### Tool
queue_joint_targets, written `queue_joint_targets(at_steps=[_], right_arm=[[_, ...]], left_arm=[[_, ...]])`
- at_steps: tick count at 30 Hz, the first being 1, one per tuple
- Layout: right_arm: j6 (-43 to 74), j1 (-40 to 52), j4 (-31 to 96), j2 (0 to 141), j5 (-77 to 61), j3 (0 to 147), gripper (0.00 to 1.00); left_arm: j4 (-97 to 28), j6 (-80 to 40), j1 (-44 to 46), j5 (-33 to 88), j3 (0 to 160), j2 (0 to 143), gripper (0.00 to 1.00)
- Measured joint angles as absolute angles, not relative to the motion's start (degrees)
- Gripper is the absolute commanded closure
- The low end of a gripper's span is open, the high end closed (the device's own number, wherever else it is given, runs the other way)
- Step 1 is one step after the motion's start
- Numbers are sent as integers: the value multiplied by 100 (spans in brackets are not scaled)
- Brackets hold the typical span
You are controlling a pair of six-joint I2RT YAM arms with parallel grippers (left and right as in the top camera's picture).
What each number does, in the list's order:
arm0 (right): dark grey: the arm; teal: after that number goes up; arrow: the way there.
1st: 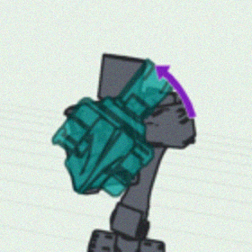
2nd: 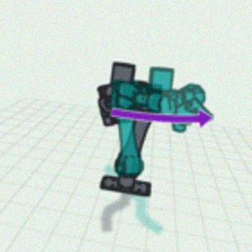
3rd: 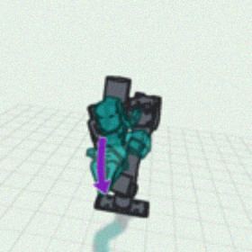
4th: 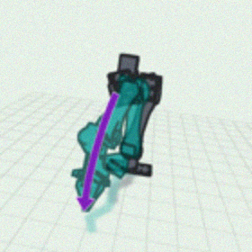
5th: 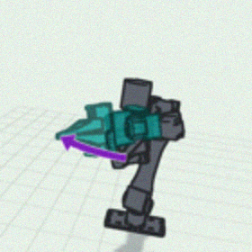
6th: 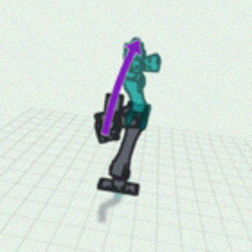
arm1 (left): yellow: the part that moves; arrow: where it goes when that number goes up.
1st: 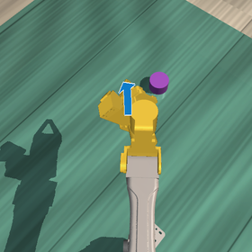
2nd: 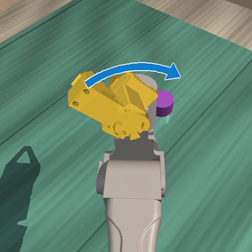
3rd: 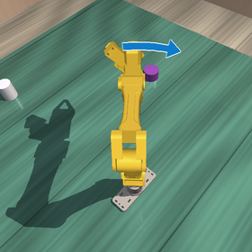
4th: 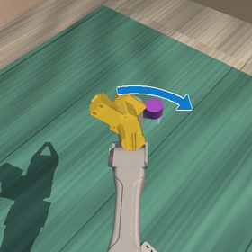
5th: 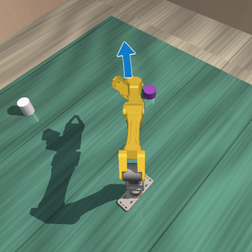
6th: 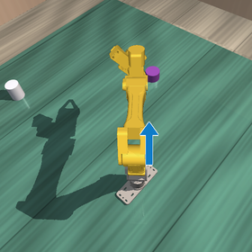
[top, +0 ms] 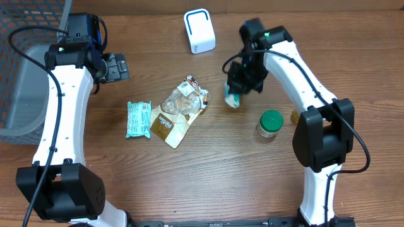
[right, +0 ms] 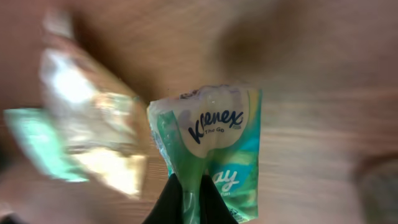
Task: Scan the item barcode
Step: 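Carry the Kleenex pack right and lower it beside the tub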
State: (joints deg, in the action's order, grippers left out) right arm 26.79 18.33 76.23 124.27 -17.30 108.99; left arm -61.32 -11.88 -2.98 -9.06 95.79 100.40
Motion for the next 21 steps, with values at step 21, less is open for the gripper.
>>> queue_joint_targets(at_steps=[21], right_arm=[[2565,1890,7686,12436,-1,10252,96]], left_arm=[[-6132,-1188,-298,-906,9579,10040,0]])
